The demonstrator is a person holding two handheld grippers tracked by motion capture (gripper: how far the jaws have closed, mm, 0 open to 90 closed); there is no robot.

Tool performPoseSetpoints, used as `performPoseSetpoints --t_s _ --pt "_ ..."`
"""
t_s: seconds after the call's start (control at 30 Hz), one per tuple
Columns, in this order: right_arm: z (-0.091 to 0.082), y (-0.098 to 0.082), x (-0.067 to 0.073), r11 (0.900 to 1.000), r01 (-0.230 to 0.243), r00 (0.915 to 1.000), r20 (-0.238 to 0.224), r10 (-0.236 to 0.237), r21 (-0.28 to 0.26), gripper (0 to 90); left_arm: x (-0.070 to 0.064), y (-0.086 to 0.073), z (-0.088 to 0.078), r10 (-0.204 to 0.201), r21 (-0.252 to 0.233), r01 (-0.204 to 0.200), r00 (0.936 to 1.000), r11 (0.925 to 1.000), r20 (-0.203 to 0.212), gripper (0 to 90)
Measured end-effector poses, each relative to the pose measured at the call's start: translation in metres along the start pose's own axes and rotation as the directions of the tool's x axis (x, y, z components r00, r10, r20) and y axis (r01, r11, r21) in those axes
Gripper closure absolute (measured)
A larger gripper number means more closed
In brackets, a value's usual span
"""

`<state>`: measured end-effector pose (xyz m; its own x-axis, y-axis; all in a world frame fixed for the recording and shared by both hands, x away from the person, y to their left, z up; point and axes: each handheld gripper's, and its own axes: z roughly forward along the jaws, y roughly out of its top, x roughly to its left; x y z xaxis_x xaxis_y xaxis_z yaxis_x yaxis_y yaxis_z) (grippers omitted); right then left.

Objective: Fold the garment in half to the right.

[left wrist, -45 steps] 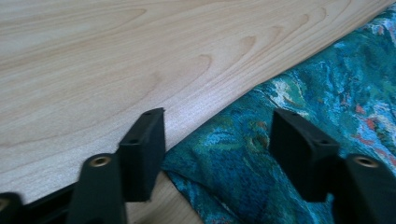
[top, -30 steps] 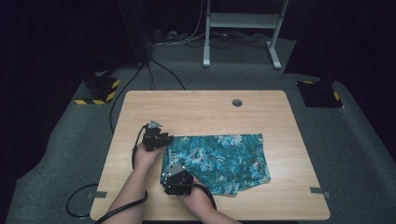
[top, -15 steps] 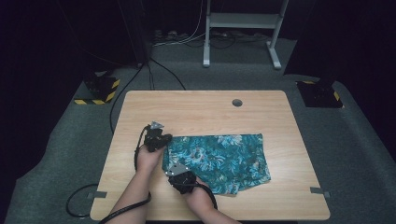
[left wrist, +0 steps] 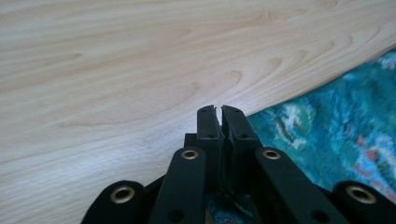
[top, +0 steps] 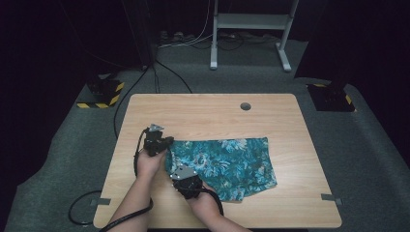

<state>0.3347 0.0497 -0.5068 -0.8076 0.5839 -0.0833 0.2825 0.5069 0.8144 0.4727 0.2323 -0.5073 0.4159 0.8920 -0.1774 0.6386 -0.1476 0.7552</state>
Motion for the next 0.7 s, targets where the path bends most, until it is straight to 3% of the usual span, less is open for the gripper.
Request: performPoseSetpoints --t_s 0.27,0.47,0.7 --pt "-0.017 0.031 0.001 0.996 0.005 0.9998 -0.017 -0.007 -0.092 85.8 0.006 0.021 -0.030 -0.016 -0.018 0.016 0.9994 0.9997 -0.031 86.5" --pt "-0.028 0.050 0.000 0.989 0.006 0.9998 -0.019 -0.009 -0.147 85.7 0.005 0.039 -0.051 -0.003 -0.036 0.001 0.9987 0.9993 -0.052 86.5" --pt "-0.043 0.054 -0.005 0.981 -0.011 0.9999 -0.015 0.008 -0.191 85.7 -0.007 0.051 -0.056 -0.006 -0.057 0.005 0.9998 0.9983 -0.017 86.5"
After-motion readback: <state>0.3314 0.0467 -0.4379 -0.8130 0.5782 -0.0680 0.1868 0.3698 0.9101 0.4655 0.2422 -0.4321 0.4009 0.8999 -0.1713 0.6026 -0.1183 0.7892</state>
